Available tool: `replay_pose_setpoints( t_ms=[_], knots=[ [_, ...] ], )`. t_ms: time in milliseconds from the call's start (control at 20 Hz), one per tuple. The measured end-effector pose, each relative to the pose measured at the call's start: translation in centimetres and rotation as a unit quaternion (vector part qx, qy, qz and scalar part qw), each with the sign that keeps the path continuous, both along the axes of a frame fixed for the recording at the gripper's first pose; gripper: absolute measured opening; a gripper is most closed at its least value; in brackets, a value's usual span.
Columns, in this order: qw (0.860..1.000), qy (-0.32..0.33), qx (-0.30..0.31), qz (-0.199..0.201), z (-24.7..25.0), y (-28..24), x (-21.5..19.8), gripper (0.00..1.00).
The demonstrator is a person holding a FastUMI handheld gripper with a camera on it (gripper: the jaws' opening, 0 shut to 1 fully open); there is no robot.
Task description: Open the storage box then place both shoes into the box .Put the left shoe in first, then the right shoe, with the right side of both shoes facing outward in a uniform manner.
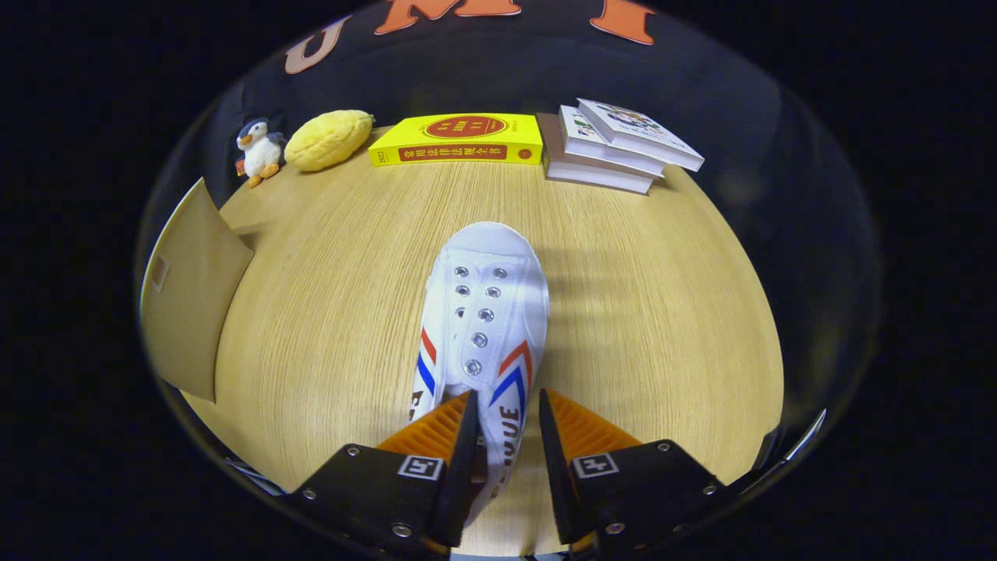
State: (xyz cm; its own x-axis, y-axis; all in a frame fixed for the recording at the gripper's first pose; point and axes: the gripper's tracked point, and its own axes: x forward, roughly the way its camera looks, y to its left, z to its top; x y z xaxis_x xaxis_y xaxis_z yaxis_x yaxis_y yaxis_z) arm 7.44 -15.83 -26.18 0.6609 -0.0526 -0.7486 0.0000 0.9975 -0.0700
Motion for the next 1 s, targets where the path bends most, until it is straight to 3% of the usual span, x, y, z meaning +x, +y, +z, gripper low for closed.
replay_pose_setpoints(
  t_ms=[250, 400, 500, 550, 1000],
  knots=[
    [0.998, 0.024, 0.053, -0.029, -0.4, -0.1, -0.1, 0.33],
    [0.999, 0.004, 0.038, -0.023, -0.2, -0.3, -0.1, 0.26],
    [0.997, -0.006, 0.055, -0.046, 0.1, -0.7, 0.1, 0.05],
    [0.996, -0.015, 0.066, -0.059, 0.1, -0.7, 0.1, 0.00],
    [0.988, -0.090, 0.118, -0.048, 7.2, 6.1, -0.1, 0.00]
  ],
)
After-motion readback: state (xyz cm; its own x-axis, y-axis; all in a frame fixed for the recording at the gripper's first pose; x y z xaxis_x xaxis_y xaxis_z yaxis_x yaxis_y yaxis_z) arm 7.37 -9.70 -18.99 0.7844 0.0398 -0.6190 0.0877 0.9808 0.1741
